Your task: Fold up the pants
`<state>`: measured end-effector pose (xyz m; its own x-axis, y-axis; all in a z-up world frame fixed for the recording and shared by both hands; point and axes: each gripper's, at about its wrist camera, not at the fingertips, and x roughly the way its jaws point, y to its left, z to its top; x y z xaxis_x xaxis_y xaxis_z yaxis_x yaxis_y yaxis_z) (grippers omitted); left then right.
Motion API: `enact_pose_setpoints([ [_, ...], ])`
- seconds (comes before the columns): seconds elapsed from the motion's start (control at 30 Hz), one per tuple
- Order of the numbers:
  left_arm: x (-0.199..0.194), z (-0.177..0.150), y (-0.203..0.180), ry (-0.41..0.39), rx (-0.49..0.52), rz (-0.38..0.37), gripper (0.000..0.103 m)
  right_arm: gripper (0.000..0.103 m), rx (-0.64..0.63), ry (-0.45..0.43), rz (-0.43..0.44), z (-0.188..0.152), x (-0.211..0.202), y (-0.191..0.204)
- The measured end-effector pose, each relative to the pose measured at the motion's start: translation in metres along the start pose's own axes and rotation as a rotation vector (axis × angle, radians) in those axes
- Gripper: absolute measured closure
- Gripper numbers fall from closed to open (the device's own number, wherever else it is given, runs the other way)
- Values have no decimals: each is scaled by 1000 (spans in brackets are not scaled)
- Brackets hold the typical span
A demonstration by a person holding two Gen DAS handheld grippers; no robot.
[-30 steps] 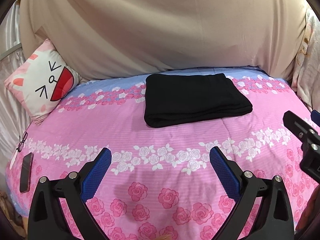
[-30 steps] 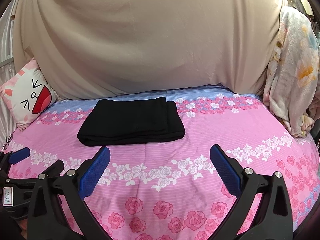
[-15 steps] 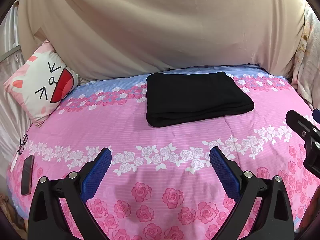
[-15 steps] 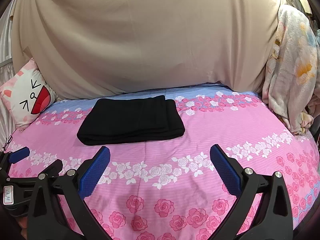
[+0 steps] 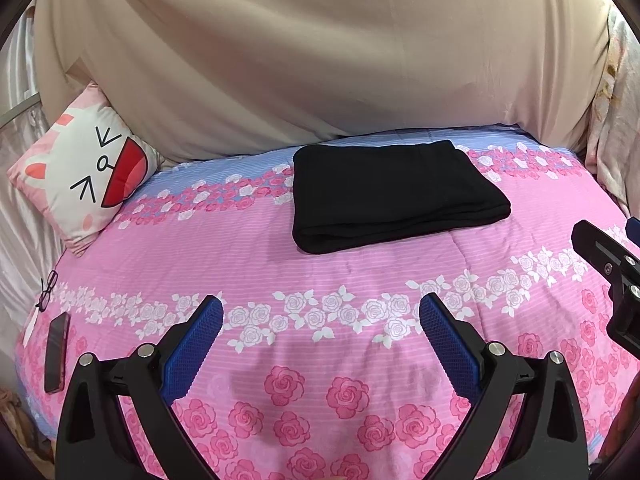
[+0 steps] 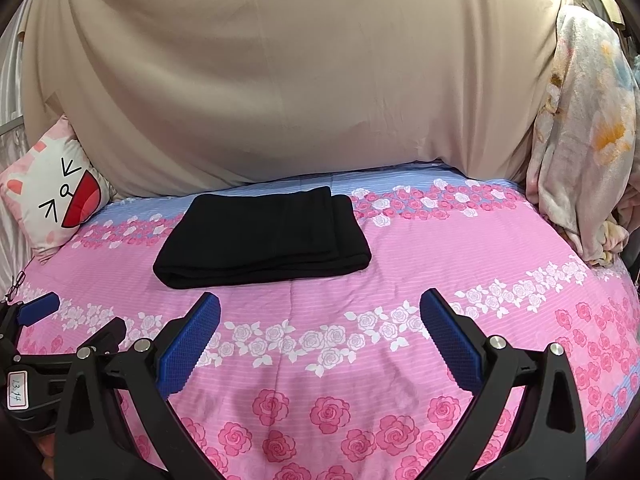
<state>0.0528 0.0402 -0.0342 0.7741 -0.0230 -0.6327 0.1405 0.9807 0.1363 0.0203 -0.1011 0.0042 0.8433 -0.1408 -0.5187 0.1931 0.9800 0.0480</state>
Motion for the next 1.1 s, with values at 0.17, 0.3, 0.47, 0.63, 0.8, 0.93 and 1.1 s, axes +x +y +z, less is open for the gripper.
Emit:
enact_pose_setpoints([
  [0.17,1,0,1,0,4,-3,6,5,3,0,-4,-1,0,1],
  [0.3,2,0,1,0,5,0,6,5,3,0,-6,-2,0,2],
  [0.47,2,1,1,1,5,-4,6,5,6,4,-3,-3,1,3],
  [0.63,3,1,4,-2,4,-6,6,5,7,6,-3,-4,1,4],
  [0.8,4,4,4,-9,9,-40,6,5,5,12,1,-5,3,5],
  [0.93,4,4,3,-20,15,-20,6,5,5,13,0,-5,3,6],
  [1.1,-1,1,3,-28,22,25,8,5,7,16,0,-6,3,5],
])
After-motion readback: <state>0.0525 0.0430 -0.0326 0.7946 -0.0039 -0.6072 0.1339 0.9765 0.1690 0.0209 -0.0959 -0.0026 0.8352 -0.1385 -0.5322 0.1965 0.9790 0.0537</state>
